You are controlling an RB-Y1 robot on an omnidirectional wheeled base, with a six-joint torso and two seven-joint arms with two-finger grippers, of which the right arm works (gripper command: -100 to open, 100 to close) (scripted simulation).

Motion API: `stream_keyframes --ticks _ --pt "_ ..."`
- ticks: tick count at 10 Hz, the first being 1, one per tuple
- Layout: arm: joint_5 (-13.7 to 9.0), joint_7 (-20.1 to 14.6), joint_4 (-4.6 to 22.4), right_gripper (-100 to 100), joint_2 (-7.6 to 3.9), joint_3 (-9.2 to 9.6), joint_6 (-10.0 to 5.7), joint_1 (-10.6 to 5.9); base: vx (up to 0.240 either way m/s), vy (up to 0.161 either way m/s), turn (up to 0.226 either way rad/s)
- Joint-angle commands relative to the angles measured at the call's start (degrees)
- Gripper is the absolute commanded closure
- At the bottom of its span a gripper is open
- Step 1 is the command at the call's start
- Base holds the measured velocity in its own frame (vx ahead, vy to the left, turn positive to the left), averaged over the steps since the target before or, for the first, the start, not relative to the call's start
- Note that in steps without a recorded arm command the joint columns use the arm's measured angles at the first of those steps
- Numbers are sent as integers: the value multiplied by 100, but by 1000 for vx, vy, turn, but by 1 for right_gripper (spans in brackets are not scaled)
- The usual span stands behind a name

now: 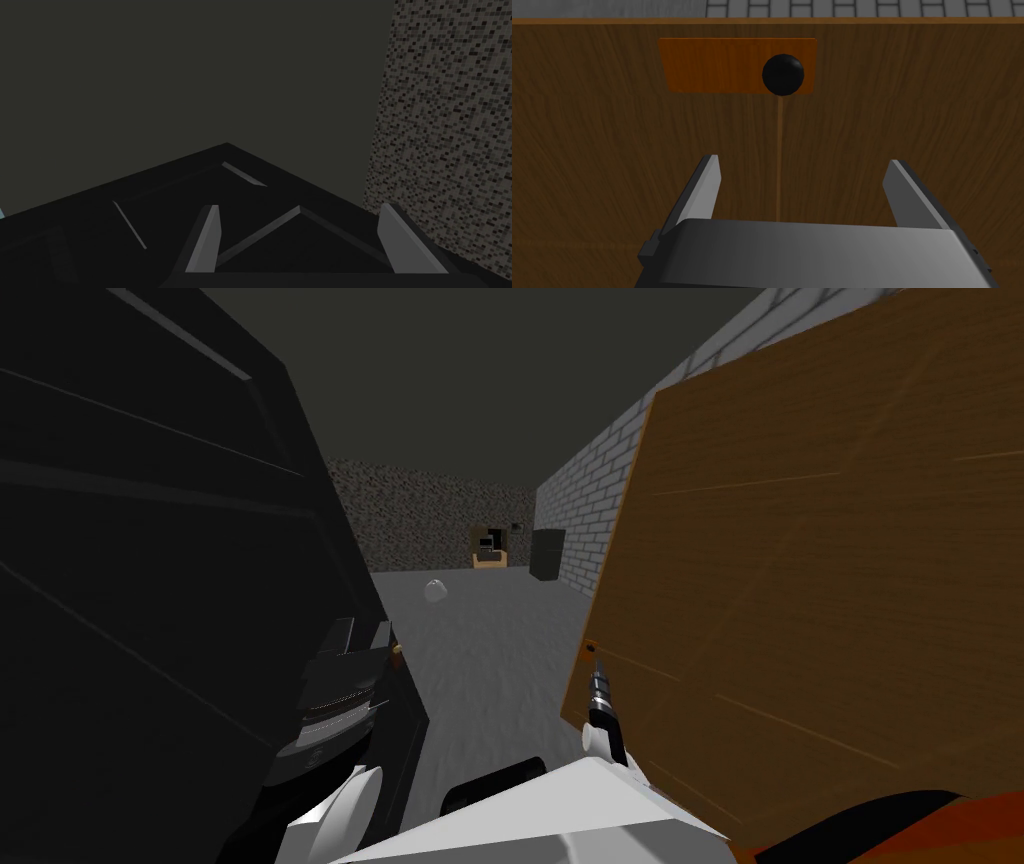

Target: Push the door open

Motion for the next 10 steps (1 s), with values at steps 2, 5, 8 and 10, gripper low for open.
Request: stream_keyframes --ticks 2,5,8,10 --pt "-9 3 17 -100 -16 -17 -46 13 22 15 6" --pt "-21 3 51 -100 -16 -42 -124 29 190 -155 38" --pt "-28 -1 80 -100 3 -56 -173 38 187 -157 30" --pt "-28 -1 80 100 3 -56 -173 38 -32 27 -5"
